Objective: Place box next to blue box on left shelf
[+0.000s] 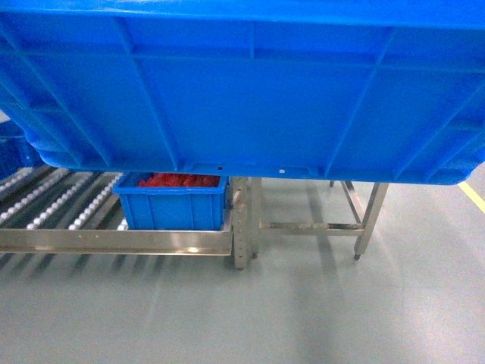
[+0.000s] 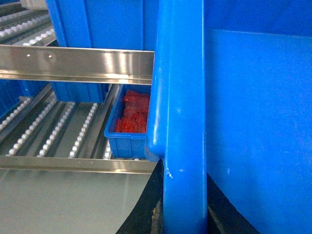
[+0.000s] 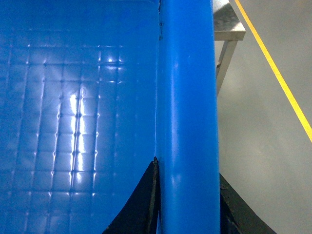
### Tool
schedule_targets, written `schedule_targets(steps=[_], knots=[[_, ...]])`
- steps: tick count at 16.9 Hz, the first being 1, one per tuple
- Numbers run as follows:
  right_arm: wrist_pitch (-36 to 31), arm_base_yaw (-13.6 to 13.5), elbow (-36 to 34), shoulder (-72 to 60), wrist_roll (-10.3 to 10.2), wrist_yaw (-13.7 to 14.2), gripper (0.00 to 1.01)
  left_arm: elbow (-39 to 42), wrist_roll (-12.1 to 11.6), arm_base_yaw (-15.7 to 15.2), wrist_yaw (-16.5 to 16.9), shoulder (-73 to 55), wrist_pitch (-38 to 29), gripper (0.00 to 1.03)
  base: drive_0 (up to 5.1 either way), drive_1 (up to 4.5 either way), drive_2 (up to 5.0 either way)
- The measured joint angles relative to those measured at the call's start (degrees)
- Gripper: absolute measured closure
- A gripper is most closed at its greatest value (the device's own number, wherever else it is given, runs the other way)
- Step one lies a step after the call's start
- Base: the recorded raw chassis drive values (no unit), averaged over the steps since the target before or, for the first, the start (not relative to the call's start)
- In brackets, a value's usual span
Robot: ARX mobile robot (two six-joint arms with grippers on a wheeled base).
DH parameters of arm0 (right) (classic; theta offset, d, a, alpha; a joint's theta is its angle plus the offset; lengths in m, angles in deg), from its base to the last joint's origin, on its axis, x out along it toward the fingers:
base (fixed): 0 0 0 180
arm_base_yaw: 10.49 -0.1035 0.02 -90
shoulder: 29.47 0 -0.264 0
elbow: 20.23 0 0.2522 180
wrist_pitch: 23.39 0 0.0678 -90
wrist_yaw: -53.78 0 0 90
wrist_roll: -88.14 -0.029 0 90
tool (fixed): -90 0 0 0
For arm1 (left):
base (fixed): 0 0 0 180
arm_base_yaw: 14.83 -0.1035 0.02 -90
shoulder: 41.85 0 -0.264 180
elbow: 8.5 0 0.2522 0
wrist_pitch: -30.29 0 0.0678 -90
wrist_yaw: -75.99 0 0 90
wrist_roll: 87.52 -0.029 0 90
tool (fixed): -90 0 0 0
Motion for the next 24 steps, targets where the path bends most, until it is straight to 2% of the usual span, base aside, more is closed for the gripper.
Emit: schedule_targets(steps=[24], knots=[[0.0,0.0,0.0,0.0,0.0,0.1,0.81,0.0,0.0,0.0,0.0,0.0,-0.1,0.95,-5.0,2.41,2.4]])
